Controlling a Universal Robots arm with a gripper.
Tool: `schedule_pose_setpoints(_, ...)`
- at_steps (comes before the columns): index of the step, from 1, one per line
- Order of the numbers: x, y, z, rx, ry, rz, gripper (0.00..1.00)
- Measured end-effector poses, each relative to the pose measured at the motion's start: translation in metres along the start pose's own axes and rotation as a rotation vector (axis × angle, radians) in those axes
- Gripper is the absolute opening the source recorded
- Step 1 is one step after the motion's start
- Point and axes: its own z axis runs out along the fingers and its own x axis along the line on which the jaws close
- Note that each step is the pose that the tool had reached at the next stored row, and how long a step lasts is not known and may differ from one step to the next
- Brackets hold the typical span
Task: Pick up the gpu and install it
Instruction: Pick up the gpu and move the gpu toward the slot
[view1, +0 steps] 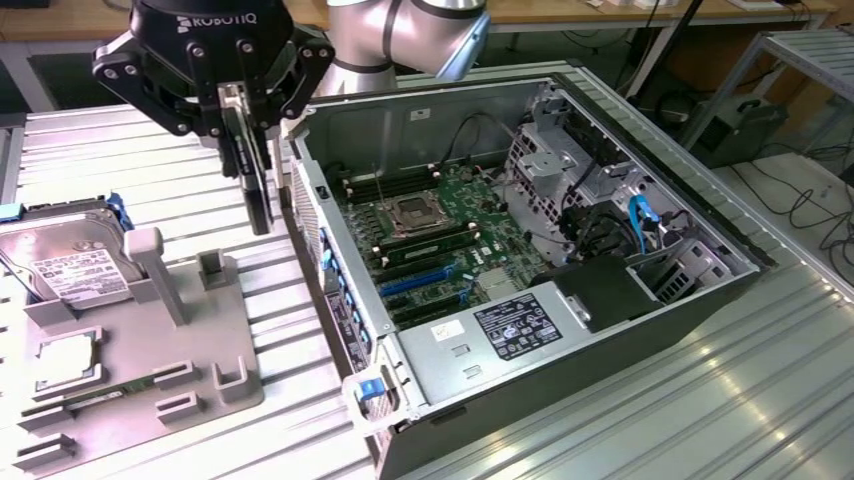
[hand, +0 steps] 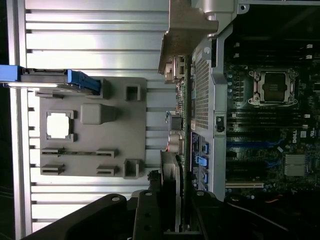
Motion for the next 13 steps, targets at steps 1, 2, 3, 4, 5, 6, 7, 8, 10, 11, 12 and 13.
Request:
schedule_pose_setpoints(1,-0.0010,0.0000,0.0000,0.0001,0.0000,0.000,0.27)
schedule_pose_setpoints(2,-0.0018,0.0000,0.0000,0.0003,0.0000,0.000,0.27)
schedule_pose_setpoints(3,-0.0023,0.0000,0.0001,0.0003,0.0000,0.000,0.27)
schedule_pose_setpoints(4,-0.0028,0.0000,0.0001,0.0003,0.0000,-0.001,0.27)
schedule_pose_setpoints(5,-0.0033,0.0000,0.0001,0.0003,0.0000,-0.002,0.27)
schedule_pose_setpoints(6,-0.0039,0.0000,0.0001,0.0002,0.0000,-0.003,0.27)
schedule_pose_setpoints(7,-0.0045,0.0000,0.0001,0.0003,0.0001,-0.004,0.27)
schedule_pose_setpoints(8,-0.0051,0.0000,0.0001,0.0003,0.0001,-0.004,0.27)
schedule_pose_setpoints(10,-0.0061,0.0000,0.0001,0.0003,0.0002,-0.005,0.27)
schedule_pose_setpoints(11,-0.0067,0.0000,0.0001,0.0003,0.0002,-0.005,0.27)
schedule_pose_setpoints(12,-0.0073,0.0000,0.0002,0.0003,0.0002,-0.005,0.27)
schedule_pose_setpoints(13,-0.0079,0.0000,0.0002,0.0002,0.0001,-0.004,0.27)
